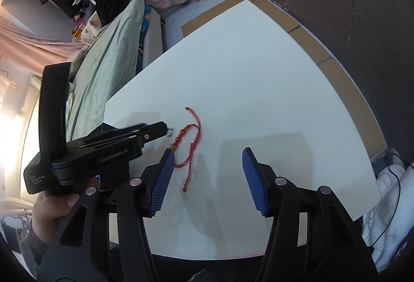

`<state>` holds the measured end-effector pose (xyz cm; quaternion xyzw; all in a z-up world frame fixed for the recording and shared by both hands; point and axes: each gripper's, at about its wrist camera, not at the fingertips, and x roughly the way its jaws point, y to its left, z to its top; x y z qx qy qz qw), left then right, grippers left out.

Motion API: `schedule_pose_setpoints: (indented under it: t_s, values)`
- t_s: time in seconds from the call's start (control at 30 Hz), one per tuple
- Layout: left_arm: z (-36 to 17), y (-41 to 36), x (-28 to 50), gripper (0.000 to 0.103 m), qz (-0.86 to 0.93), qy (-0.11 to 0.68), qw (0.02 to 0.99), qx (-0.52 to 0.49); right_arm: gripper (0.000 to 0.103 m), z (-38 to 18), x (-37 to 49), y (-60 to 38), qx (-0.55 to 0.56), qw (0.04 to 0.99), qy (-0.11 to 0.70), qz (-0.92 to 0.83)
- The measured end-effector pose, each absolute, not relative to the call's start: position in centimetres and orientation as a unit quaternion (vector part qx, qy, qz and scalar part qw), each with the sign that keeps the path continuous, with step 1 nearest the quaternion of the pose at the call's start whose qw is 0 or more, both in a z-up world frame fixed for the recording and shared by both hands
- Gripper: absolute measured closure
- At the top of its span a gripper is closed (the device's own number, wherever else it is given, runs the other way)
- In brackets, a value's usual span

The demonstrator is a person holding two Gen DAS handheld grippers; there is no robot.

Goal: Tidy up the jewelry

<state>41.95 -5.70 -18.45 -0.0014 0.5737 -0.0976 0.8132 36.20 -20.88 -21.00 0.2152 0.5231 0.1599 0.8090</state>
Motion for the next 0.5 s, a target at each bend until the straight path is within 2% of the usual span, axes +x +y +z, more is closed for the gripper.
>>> schedule_pose_setpoints:
  t_s: [0.03, 0.07, 0.1, 0.13, 0.23, 0.5]
  values:
    - [-18.4, -5.7, 42.0, 0.048, -0.097, 0.573, 0.814, 0.001, 0.047, -21.0, 36.2, -20.9, 0.216, 0.809, 0.523, 0.158]
    - [-18.4, -5.6, 42.1, 0.056, -0.097, 0.575, 0.813, -0.003, 0.047, -21.1, 36.1, -21.0, 0.216, 0.81, 0.523, 0.158]
    - [-18.5, -5.5, 42.1, 0.074, -0.098, 0.578, 0.81, -0.01, 0.047, -21.0, 36.2, -21.0, 0.215, 0.81, 0.523, 0.157]
    - [-18.7, -5.4, 42.2, 0.078, -0.093, 0.584, 0.806, -0.011, 0.047, -21.0, 36.2, -20.9, 0.214, 0.81, 0.523, 0.157]
    - [-18.9, -5.6, 42.3, 0.082, -0.089, 0.586, 0.805, -0.003, 0.047, -21.0, 36.1, -20.9, 0.212, 0.811, 0.521, 0.159]
    - [-19.8, -7.2, 42.7, 0.082, -0.085, 0.593, 0.801, 0.023, 0.047, -21.2, 36.0, -21.6, 0.212, 0.812, 0.519, 0.159]
